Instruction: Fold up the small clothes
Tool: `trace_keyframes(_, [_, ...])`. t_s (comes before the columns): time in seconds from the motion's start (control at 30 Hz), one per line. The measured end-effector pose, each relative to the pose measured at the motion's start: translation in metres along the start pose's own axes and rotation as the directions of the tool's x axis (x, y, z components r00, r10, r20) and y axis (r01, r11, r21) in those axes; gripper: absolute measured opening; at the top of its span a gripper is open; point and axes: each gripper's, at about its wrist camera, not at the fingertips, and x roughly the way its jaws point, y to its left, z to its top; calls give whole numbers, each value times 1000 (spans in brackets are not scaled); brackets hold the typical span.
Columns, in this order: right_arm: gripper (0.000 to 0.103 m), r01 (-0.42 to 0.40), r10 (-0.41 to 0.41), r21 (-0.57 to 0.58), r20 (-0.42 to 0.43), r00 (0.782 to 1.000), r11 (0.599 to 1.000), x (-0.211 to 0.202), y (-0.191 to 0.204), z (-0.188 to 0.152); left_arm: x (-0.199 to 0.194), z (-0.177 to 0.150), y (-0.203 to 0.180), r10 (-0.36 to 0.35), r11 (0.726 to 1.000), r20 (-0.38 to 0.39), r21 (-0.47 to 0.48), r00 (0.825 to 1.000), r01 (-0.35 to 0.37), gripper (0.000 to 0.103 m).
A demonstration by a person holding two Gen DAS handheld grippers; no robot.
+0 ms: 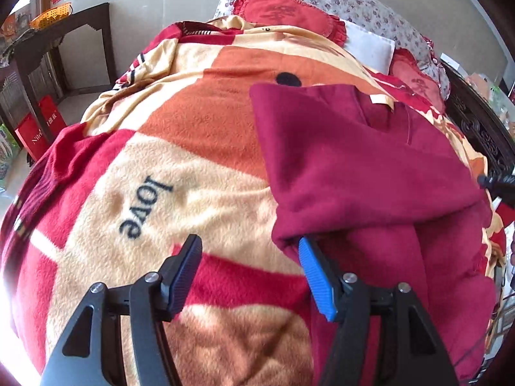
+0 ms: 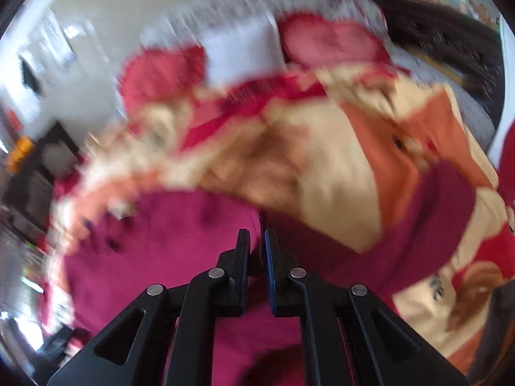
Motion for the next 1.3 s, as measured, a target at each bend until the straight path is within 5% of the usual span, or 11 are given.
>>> trace_keyframes(0.1, [1, 119, -119, -27, -1, 993, 992, 6, 5, -8, -3, -1, 1, -4, 1000, -14, 6, 1000, 4, 66])
trace_keyframes(0.17, [22, 80, -78, -34, 62, 995, 996, -7, 22, -9, -3, -3, 2, 1, 1000, -23, 13, 1000, -1, 66])
trace_keyframes(0.23, [24, 24, -18, -70, 97, 995, 997, -19, 49, -11, 0, -5, 3, 0, 1000, -29, 13, 1000, 0, 66])
trace_keyframes(0.3, [26, -129, 140, -152, 64, 988, 980, -23, 91, -18, 5, -5, 4, 12, 1000, -35, 11, 999, -12, 66])
trace_keyframes(0.4, [26, -359, 343, -297, -104, 933, 885, -4, 174, -26, 13, -4, 9, 21, 1000, -42, -20, 999, -22, 66])
trace_keyframes(0.5, [26, -415, 393, -461, -148, 907, 784, 10, 257, -42, 16, -3, 12, 13, 999, -42, -31, 999, -14, 67])
trace_keyframes(0.67, [26, -330, 288, -669, -178, 941, 666, 41, 347, -66, 15, -3, 15, -6, 999, -36, -34, 999, 5, 68])
trace_keyframes(0.83, [23, -285, 141, -659, -265, 954, 696, 84, 365, -87, 15, -3, 20, -27, 999, -30, -38, 999, 26, 68])
trace_keyframes(0.87, [5, -289, 162, -647, -249, 955, 706, 82, 363, -87, 13, -2, 21, -34, 999, -31, -40, 999, 33, 68])
trace_keyframes(1.13, [0, -523, 407, -417, -338, 848, 743, 73, 361, -61, -18, 13, 44, 1, 996, 57, -86, 998, 4, 68])
trace_keyframes(1.3, [0, -542, 418, -350, -371, 829, 764, 98, 364, -68, -22, 23, 41, 18, 997, 65, -77, 998, -13, 68])
